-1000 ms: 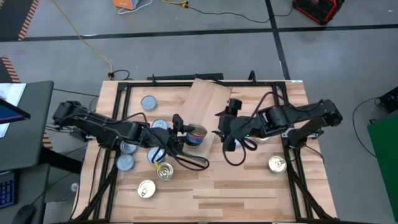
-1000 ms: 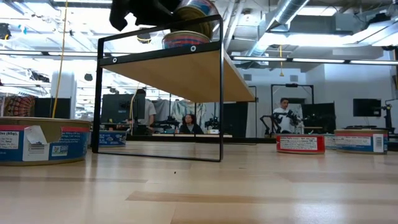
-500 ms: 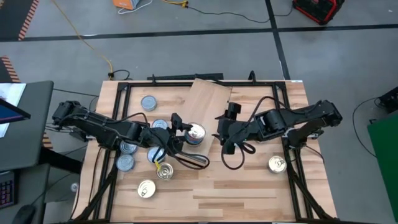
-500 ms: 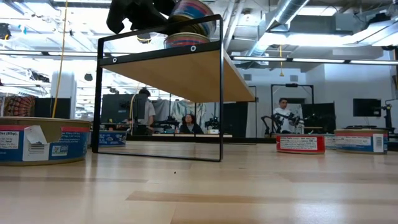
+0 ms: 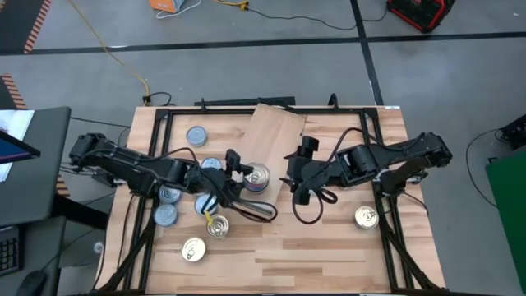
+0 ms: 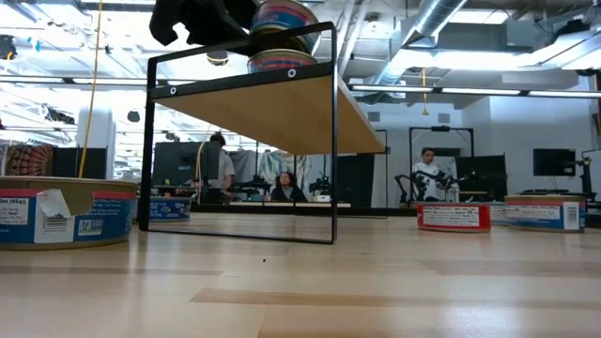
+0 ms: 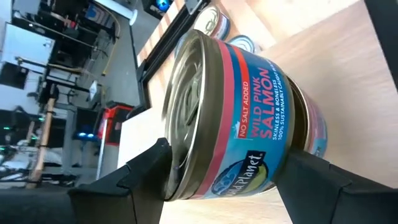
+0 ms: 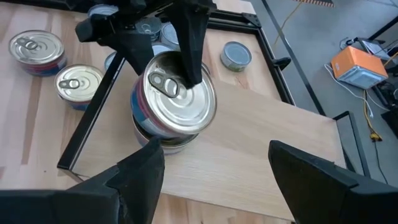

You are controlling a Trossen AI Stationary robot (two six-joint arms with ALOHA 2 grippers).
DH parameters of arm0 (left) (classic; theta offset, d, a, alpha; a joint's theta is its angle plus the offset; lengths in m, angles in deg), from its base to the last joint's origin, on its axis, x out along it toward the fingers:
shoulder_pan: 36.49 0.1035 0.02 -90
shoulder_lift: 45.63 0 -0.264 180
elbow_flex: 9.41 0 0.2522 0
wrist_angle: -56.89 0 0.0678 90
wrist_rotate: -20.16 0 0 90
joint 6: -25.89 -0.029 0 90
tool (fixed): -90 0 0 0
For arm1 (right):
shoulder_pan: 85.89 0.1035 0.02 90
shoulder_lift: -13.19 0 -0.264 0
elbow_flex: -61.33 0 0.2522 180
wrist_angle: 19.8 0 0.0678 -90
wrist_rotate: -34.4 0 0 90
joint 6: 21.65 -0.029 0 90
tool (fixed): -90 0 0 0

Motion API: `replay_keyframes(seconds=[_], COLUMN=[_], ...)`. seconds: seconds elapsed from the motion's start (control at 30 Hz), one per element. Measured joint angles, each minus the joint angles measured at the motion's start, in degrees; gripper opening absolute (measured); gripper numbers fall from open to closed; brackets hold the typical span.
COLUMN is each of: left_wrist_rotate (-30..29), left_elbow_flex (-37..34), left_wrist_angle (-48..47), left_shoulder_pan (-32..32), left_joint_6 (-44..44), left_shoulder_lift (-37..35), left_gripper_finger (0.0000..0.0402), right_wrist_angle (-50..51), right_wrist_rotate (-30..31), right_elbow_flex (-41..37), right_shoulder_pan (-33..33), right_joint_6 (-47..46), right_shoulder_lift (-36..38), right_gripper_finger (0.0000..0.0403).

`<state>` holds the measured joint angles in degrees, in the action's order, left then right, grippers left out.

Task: Stack canned seafood by type on shelf
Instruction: Stack the blue pink tuna can on top of the blue pink tuna can on the shelf

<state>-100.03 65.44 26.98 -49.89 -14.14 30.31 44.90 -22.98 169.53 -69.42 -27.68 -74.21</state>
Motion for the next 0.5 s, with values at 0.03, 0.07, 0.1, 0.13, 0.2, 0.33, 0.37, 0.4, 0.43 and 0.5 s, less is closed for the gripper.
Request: replay_keyframes(seconds=[0.03,0.07,0.1,0.13,0.2,0.33,0.37,0.4,0.43,0.5], left_wrist_rotate=[0.13,0.13,0.09,0.1,0.13,0.54,0.85,1.52,1.69,1.8], left_elbow_flex=[0.03,0.03,0.03,0.03,0.03,0.03,0.03,0.03,0.03,0.03], left_wrist_angle=[0.13,0.19,0.27,0.42,0.52,0.52,0.52,0.55,0.56,0.47], left_shoulder_pan=[0.04,0.08,0.08,0.06,0.05,0.97,1.27,1.54,1.64,1.6], left_joint_6=[0.05,-0.38,-1.08,-1.93,-2.8,-2.15,-1.49,-0.75,-0.07,0.62], left_shoulder_lift=[0.0,0.0,0.0,0.0,0.0,0.0,0.0,0.0,0.0,0.0], left_gripper_finger=[0.0257,0.0257,0.0257,0.0257,0.0257,0.0257,0.0257,0.0257,0.0257,0.0257], right_wrist_angle=[-0.02,-0.04,-0.13,-0.2,-0.17,-0.17,-0.17,-0.17,-0.17,-0.17], right_wrist_rotate=[-0.05,-0.3,-0.47,-0.59,-0.64,-1.29,-1.29,-1.31,-1.31,-1.31], right_elbow_flex=[0.0,0.0,-0.03,-0.1,-0.11,-0.11,-0.11,-0.11,-0.11,-0.11], right_shoulder_pan=[0.0,0.0,0.0,0.0,0.0,-0.11,-0.11,-0.11,-0.11,-0.11], right_joint_6=[-0.02,-0.06,-0.05,-0.05,-0.05,-0.15,-0.15,-0.16,-0.17,-0.19], right_shoulder_lift=[0.0,0.0,0.0,0.0,-0.02,-0.02,-0.02,-0.02,-0.02,-0.02], right_gripper_finger=[0.0319,0.0319,0.0319,0.0319,0.0319,0.0319,0.0319,0.0319,0.0319,0.0319])
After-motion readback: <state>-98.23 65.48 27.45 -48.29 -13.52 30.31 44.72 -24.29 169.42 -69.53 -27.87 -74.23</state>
